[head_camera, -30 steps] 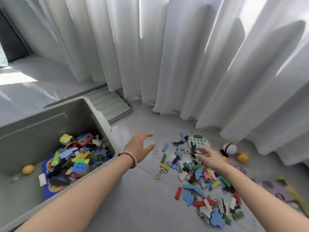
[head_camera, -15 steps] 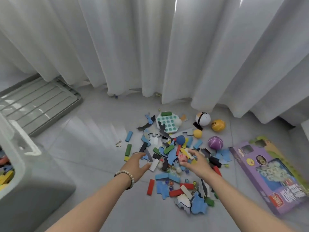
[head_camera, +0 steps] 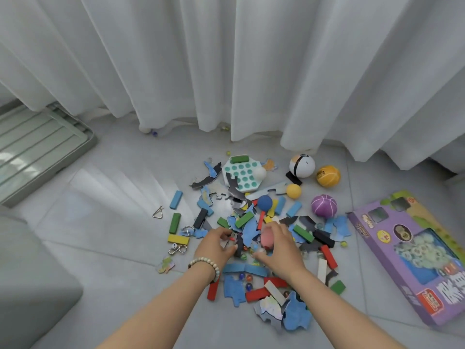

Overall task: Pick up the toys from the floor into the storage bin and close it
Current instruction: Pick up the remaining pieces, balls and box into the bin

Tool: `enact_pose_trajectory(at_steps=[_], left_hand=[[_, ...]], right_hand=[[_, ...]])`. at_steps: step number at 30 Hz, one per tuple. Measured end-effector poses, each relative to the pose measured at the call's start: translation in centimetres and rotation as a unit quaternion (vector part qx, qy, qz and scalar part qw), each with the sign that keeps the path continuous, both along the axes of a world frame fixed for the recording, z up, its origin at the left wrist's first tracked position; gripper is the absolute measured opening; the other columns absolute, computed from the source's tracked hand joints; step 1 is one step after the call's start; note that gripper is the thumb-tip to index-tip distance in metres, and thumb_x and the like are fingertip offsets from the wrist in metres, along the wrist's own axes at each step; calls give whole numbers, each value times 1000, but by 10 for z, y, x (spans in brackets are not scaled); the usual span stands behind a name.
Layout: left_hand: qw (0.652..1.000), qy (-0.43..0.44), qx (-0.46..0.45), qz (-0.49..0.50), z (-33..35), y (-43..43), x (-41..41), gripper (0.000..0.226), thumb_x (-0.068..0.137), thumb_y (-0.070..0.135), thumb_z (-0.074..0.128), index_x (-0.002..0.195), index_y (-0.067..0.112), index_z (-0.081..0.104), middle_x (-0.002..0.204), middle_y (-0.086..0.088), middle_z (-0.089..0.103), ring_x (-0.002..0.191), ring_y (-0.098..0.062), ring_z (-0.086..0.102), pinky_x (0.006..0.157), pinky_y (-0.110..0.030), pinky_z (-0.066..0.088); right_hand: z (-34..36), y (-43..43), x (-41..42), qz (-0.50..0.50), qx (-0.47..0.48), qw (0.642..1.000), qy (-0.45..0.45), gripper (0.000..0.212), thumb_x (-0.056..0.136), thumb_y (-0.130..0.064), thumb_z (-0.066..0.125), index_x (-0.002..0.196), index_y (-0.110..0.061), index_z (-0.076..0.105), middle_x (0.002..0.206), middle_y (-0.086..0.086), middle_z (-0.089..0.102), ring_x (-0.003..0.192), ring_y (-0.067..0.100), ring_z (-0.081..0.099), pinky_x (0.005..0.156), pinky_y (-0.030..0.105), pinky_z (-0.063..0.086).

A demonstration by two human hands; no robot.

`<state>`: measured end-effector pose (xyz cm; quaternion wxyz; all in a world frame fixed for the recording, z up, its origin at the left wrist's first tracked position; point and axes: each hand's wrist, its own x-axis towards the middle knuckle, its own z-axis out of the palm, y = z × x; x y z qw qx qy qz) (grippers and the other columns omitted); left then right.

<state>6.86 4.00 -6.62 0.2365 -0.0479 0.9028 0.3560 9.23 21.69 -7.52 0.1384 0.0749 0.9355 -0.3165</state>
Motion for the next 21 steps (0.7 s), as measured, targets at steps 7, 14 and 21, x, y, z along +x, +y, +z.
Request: enact_pose_trajectory(at_steps=[7,14,21], left_hand=[[1000,16,-9,26,-9,3,-7,19,80,27,70,94,20,58,87,6,57,71,-9,49,69,-23,43],[981,6,153,122,-3,12,-8,18,89,19,61,100,12,50,81,4,53,71,-7,53,61,-7,45],[735,-310,486,357,20,24,-16,38,100,37,36,99,3,53,101,-17,58,86,-27,62,64,-32,59]], right_hand=[[0,5,-2,35,13,999,-27,34,76,-41,69,98,-34,44,102,-7,37,93,13,44,66,24,35],[5,4,-5,-95,-147,984,-43,12,84,-32,62,91,-26,54,90,-4,47,81,13,51,69,23,44],[46,-9,-22,-45,-340,938,-57,25,86,-31,65,98,-11,58,84,-7,50,71,-1,47,63,7,41]])
